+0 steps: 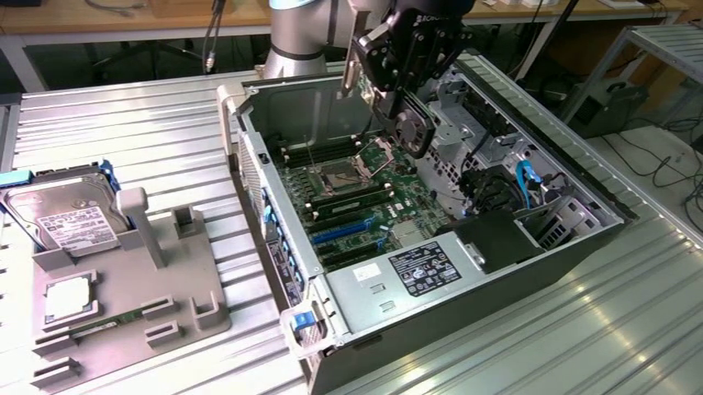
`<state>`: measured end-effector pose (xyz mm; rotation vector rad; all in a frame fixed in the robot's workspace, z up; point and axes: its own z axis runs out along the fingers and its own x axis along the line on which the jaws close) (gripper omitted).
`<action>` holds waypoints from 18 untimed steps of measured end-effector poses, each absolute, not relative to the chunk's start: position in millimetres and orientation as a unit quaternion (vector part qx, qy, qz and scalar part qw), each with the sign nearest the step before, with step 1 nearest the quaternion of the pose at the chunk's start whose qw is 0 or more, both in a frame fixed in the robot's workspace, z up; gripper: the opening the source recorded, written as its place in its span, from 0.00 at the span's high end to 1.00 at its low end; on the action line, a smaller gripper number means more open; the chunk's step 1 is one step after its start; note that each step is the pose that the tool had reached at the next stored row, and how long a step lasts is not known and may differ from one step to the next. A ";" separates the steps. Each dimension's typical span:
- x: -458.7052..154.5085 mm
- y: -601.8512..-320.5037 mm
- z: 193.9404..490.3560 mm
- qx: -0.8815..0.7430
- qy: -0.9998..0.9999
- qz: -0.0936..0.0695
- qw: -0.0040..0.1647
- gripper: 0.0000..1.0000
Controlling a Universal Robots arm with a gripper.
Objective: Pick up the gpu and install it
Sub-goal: 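Insert the gpu into the slot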
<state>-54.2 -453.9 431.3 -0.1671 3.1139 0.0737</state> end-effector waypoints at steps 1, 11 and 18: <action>-54.4 -454.0 431.3 -0.058 0.998 0.024 0.011 0.73; -54.7 -454.4 431.3 -0.106 0.994 0.024 0.010 0.73; -54.7 -454.5 431.3 -0.139 0.990 0.025 0.009 0.73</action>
